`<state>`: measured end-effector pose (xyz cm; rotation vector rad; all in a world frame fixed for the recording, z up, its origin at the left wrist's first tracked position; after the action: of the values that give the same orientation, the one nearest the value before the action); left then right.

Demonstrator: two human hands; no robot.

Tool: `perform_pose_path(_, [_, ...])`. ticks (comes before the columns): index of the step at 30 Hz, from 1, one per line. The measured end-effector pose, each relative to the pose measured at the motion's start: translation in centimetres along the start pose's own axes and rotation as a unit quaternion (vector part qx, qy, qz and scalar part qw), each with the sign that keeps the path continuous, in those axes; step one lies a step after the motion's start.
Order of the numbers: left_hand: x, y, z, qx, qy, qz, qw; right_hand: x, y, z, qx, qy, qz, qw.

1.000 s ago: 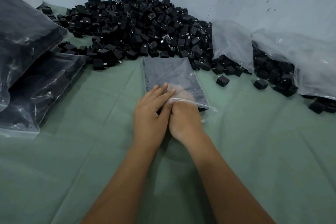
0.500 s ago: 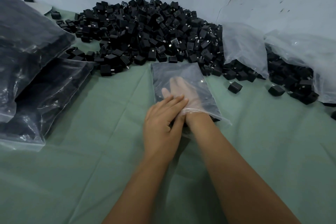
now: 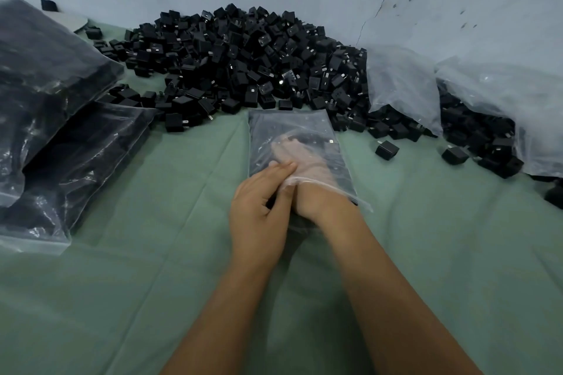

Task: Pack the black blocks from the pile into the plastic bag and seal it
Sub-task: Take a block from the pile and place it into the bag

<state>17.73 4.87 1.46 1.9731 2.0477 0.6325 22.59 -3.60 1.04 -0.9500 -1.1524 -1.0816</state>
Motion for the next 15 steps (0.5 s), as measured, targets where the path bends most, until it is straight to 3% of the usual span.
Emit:
perform_pose_path(3, [0.1, 0.0, 0.2, 0.016, -0.004, 0.002, 1.0, 1.7, -3.9, 0.6, 0.038, 0.024, -0.111, 0.993])
perform_pose_path(5, [0.1, -0.1, 0.6, 0.033, -0.003, 0.006, 0.999, 3.4, -7.1, 0.6, 0.069, 0.036, -0.227, 0.971])
perform_pose_path(8, [-0.2, -0.3, 1.4, 0.077, -0.005, 0.021, 0.997, 6.6, -12.2, -0.9, 0.092, 0.026, -0.445, 0.89])
perform_pose_path(10, [-0.3, -0.3, 2.0, 0.107, 0.007, 0.029, 0.994, 7.8, -13.3, -5.6, 0.002, 0.126, -0.515, 0.848])
perform_pose_path(12, [-0.3, -0.4, 2.4, 0.125, 0.022, 0.032, 0.991, 7.6, -12.4, -11.8, -0.132, 0.212, -0.509, 0.823])
perform_pose_path(15, [-0.4, -0.3, 2.5, 0.119, 0.043, 0.035, 0.991, 5.1, -8.9, -18.1, -0.248, 0.242, -0.382, 0.856])
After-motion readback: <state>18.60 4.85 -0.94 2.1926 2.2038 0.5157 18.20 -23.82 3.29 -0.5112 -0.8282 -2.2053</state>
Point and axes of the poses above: each hand's wrist, its own y-axis towards the middle knuckle, its own x-axis out of the back of the hand, z = x × y, the point moved 10 cm from there along y, towards the middle knuckle, and after that the axes turned 3 degrees about z, right-handed, at the moved point
